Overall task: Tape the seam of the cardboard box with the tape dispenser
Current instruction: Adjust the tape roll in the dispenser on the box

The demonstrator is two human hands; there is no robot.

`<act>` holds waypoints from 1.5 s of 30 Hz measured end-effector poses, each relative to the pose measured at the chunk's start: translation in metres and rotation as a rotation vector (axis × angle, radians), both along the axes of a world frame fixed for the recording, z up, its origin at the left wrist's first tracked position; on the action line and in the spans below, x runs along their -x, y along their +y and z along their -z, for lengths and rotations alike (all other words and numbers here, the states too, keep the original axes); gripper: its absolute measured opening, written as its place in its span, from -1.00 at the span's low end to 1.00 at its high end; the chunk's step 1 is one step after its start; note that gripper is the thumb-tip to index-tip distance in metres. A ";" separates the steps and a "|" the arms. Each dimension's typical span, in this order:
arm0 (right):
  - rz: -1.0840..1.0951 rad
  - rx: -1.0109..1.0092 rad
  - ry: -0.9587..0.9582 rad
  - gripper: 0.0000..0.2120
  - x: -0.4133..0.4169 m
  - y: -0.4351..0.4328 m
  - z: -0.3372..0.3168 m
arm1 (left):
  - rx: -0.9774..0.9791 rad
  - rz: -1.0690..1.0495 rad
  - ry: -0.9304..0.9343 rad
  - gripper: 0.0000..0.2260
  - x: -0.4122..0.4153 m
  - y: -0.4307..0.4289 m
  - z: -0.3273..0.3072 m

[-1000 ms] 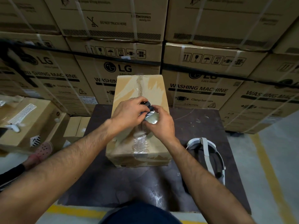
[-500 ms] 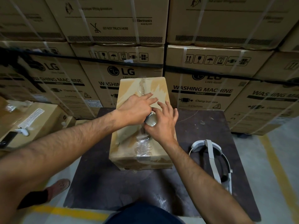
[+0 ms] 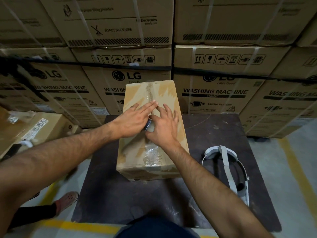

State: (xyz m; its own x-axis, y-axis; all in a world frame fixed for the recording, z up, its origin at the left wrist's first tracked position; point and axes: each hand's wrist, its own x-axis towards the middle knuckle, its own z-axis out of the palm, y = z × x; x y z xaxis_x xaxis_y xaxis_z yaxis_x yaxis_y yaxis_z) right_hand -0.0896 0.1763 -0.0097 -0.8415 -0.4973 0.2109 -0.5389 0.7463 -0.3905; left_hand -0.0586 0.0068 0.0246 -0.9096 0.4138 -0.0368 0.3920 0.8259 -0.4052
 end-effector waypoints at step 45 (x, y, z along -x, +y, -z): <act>-0.262 -0.301 0.015 -0.55 0.003 -0.034 -0.014 | -0.599 -0.039 -0.053 -0.85 -0.032 -0.049 0.051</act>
